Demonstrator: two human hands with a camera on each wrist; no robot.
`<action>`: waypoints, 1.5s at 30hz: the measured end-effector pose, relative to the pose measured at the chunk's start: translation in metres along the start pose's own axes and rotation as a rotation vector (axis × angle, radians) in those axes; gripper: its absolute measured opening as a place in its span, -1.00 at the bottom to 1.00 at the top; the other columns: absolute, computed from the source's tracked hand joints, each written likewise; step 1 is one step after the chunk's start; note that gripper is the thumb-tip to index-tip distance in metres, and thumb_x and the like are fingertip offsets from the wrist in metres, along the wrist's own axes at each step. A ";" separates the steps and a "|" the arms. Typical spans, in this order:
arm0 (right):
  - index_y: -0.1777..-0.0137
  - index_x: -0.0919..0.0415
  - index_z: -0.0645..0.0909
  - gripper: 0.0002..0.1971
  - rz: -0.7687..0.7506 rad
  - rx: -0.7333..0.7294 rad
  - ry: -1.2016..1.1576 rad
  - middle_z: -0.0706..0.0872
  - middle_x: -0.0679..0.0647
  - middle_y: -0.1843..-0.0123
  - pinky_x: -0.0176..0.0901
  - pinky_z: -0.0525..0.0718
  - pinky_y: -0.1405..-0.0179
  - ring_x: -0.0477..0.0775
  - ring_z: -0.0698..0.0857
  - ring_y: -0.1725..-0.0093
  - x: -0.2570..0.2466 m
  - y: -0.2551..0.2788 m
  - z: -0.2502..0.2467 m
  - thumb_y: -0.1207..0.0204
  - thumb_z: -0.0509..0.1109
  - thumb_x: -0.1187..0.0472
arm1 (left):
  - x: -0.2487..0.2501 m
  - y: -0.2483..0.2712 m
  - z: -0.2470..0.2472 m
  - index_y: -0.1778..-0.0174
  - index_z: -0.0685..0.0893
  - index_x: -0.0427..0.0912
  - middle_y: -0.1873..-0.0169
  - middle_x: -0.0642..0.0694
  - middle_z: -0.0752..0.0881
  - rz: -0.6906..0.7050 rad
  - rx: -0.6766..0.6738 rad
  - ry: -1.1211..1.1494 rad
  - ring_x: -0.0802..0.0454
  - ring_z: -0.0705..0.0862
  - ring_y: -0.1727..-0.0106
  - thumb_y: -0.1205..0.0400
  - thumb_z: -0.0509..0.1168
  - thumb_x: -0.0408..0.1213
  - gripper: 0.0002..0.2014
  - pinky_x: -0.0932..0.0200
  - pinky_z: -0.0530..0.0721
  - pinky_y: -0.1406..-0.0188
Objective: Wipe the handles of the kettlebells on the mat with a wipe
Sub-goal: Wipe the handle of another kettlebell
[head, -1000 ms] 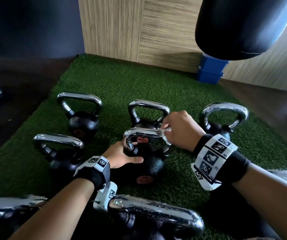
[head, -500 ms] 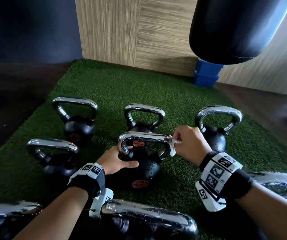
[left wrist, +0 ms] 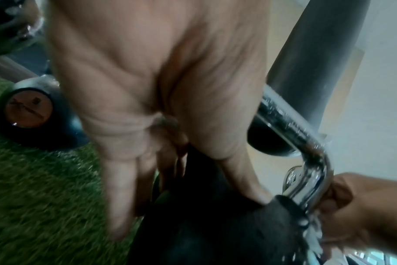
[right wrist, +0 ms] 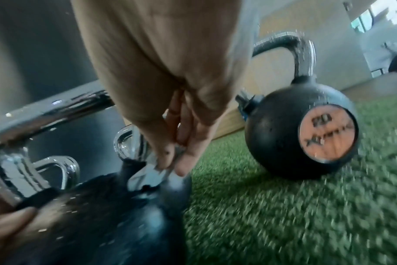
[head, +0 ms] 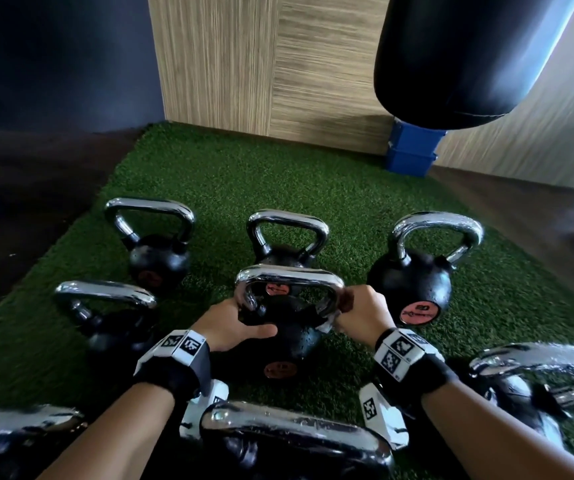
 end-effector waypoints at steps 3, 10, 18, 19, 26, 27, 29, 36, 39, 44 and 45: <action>0.19 0.15 0.81 -0.95 -0.057 -0.020 0.092 0.75 0.01 0.33 -0.47 0.50 0.50 0.04 0.75 0.23 -0.005 -0.005 -0.010 -0.35 0.58 0.24 | 0.000 0.008 0.002 -0.50 0.60 -0.04 -0.37 -0.03 0.73 -0.032 -0.125 -0.110 -0.02 0.69 -0.37 -0.57 0.54 0.09 -0.39 0.01 0.60 -0.48; 0.20 0.06 0.82 -0.93 -0.212 0.273 0.004 0.77 -0.15 0.29 -0.66 0.48 0.46 -0.36 0.60 0.37 -0.048 -0.003 -0.092 -0.41 0.64 0.24 | 0.044 0.049 -0.118 -0.35 0.77 0.13 -0.17 0.17 0.84 0.188 0.477 -0.021 0.24 0.81 -0.10 -0.68 0.35 -0.41 -0.59 0.43 0.62 -0.08; 0.17 0.04 0.61 -0.63 -0.578 0.086 -0.476 0.87 -0.11 0.21 -0.46 0.66 0.24 -0.20 0.79 0.28 -0.132 0.035 -0.091 -0.21 0.79 0.17 | 0.147 0.068 -0.107 -0.46 0.66 0.14 -0.37 0.21 0.75 0.629 0.099 0.511 0.26 0.71 -0.39 -0.67 0.29 0.00 -0.59 0.26 0.74 -0.27; 0.21 0.06 0.57 -0.62 -0.592 0.107 -0.486 0.87 -0.10 0.21 -0.46 0.64 0.25 -0.22 0.77 0.30 -0.134 0.037 -0.092 -0.22 0.78 0.17 | 0.151 0.066 -0.102 -0.42 0.70 0.12 -0.33 0.21 0.77 0.623 0.060 0.518 0.24 0.73 -0.37 -0.65 0.31 0.00 -0.60 0.25 0.76 -0.25; 0.39 0.14 0.42 -0.52 -0.564 0.317 -0.364 0.64 0.02 0.33 -0.30 0.44 0.42 -0.08 0.48 0.40 -0.138 0.032 -0.097 -0.16 0.77 0.13 | 0.141 0.053 -0.101 -0.10 0.90 -0.02 -0.03 -0.09 0.91 0.536 0.100 0.706 -0.02 0.87 -0.09 -0.50 0.52 -0.16 -0.74 0.14 0.85 -0.09; 0.37 0.11 0.45 -0.53 -0.568 0.290 -0.331 0.61 0.00 0.29 -0.34 0.43 0.41 -0.08 0.48 0.38 -0.138 0.030 -0.095 -0.14 0.78 0.09 | 0.139 0.053 -0.104 -0.10 0.90 -0.01 -0.03 -0.06 0.90 0.529 0.121 0.660 -0.02 0.86 -0.12 -0.50 0.54 -0.17 -0.75 0.10 0.84 -0.12; 0.25 0.00 0.55 -0.57 -0.551 0.185 -0.269 0.62 -0.07 0.12 -0.46 0.51 0.34 -0.12 0.60 0.27 -0.132 0.023 -0.087 -0.12 0.80 0.05 | 0.132 0.056 -0.117 -0.12 0.90 0.06 -0.04 0.10 0.90 0.530 0.252 0.436 0.13 0.85 -0.14 -0.56 0.57 -0.17 -0.78 0.05 0.82 -0.20; 0.08 -0.13 0.61 -0.57 -0.210 0.085 0.008 0.65 -0.03 -0.03 -0.27 0.43 0.27 0.01 0.66 -0.03 -0.034 -0.018 -0.061 -0.22 0.65 0.35 | 0.134 0.076 -0.117 -0.13 0.90 0.08 -0.09 0.17 0.86 0.546 0.561 -0.090 0.54 0.73 0.26 -0.63 0.52 -0.15 -0.82 0.60 0.63 0.24; 0.11 -0.12 0.65 -0.57 -0.100 -0.118 -0.040 0.74 -0.08 0.06 -0.29 0.54 0.28 0.01 0.71 0.02 -0.004 -0.023 -0.012 -0.13 0.76 0.21 | 0.145 0.074 -0.100 -0.18 0.89 0.04 -0.12 0.12 0.87 0.562 0.532 -0.172 0.37 0.81 0.00 -0.65 0.48 -0.12 -0.79 0.47 0.71 -0.06; 0.04 -0.03 0.82 -0.36 -0.051 -0.179 -0.445 0.87 -0.03 0.18 0.04 0.78 0.06 0.06 0.82 0.13 0.004 -0.024 0.042 0.22 0.76 -0.17 | 0.157 0.077 -0.091 -0.24 0.87 -0.04 -0.10 0.05 0.88 0.590 0.581 -0.204 0.19 0.82 -0.11 -0.65 0.48 -0.16 -0.75 0.58 0.53 -0.08; 0.04 -0.01 0.83 -0.31 -0.038 -0.137 -0.466 0.88 0.00 0.15 0.12 0.81 -0.05 0.11 0.84 0.06 0.008 -0.025 0.045 0.26 0.73 -0.23 | 0.157 0.077 -0.090 -0.22 0.87 -0.04 -0.09 0.05 0.89 0.586 0.583 -0.203 0.18 0.83 -0.11 -0.65 0.49 -0.16 -0.76 0.56 0.53 -0.08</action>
Point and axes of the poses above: each hand's wrist, its own y-axis away from the middle knuckle, its own z-axis out of the palm, x = y × z, the point moved 10 cm from there along -y, towards the middle knuckle
